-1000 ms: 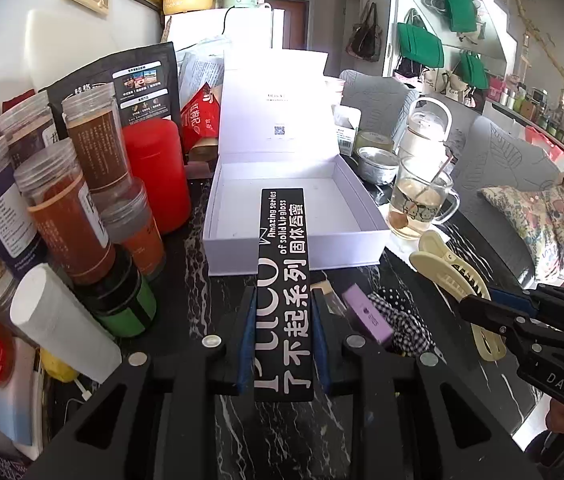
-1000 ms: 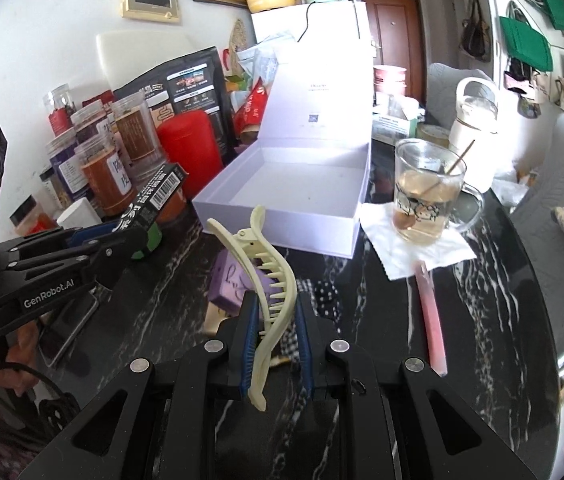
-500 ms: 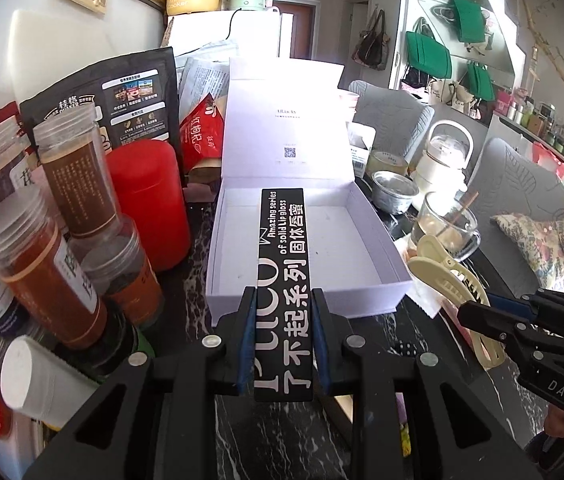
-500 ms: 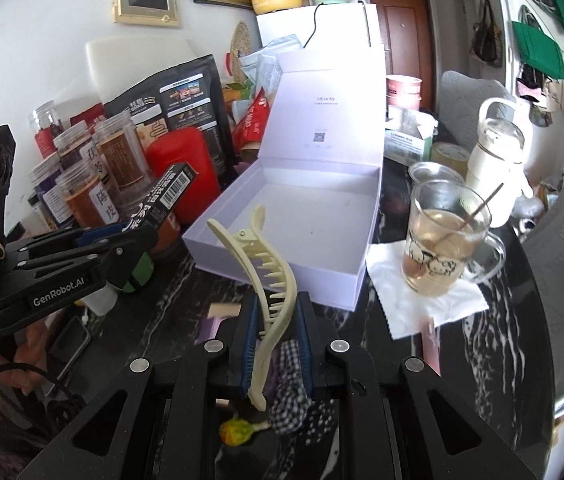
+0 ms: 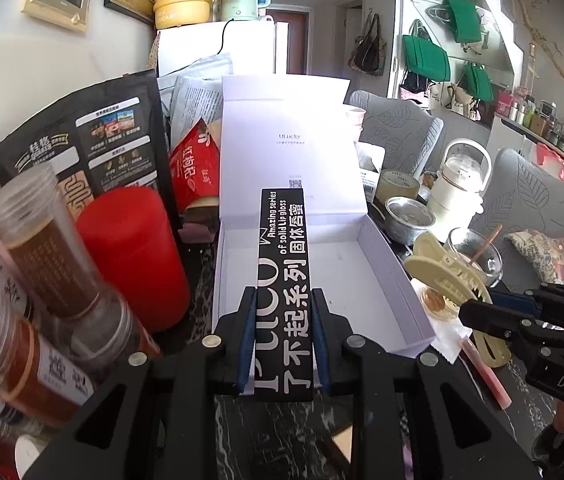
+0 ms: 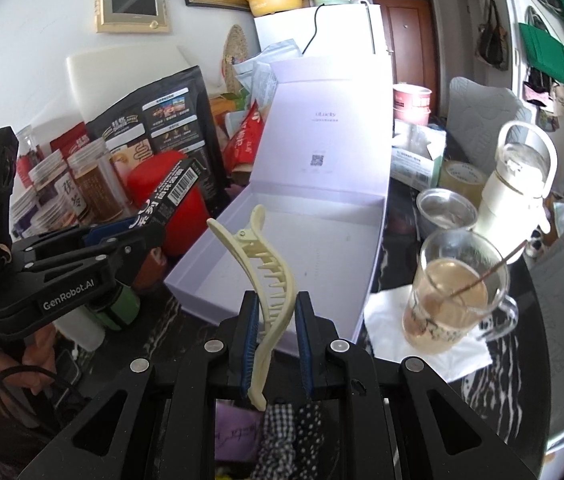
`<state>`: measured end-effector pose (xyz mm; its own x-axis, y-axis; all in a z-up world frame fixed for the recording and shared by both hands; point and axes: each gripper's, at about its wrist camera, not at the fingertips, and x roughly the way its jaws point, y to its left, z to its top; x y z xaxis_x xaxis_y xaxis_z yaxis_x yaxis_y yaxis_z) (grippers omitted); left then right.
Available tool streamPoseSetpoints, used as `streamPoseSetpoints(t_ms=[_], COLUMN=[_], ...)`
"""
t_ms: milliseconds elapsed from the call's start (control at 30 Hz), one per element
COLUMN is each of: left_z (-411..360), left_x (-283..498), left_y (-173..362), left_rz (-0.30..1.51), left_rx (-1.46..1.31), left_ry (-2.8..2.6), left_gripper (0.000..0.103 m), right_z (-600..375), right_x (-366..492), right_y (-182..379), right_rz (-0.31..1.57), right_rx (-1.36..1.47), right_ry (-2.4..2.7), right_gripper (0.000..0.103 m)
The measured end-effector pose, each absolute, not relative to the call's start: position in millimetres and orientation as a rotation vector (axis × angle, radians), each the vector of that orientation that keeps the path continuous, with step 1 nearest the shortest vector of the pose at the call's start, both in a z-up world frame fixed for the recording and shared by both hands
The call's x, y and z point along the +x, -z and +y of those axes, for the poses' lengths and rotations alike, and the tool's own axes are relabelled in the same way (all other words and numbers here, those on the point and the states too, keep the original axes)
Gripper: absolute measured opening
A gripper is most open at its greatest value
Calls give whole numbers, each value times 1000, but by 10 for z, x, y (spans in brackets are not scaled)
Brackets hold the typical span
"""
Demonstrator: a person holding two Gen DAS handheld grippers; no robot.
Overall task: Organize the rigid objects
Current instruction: 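Carry the black box with the left tool while the right tool carries the clip into the white box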
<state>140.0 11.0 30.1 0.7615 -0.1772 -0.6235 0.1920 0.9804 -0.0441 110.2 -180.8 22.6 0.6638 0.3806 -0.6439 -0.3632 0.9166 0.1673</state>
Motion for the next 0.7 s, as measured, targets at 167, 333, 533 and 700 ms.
streamPoseSetpoints(t_ms=[167,333,533,700], left_z=[68,20,17,30], left_x=[1642,1902,2204,2425], left_y=[-309,-300,-273,-148], left_rz=[670,658,656,686], left_rx=[32,35,20,30], left_ry=[211,205,167,136], left_gripper=[25,25,25,25], right_z=[-1797,-1788,-1796,-1745], right_x=[1332,1584,1907,2111], right_y=[-309,-347,-310,-225], right_rz=[723,729,737,745], right_rx=[12,12,17,-6], right_ry=[-419,-415,-378,-335], right_gripper=[18,18,18,18])
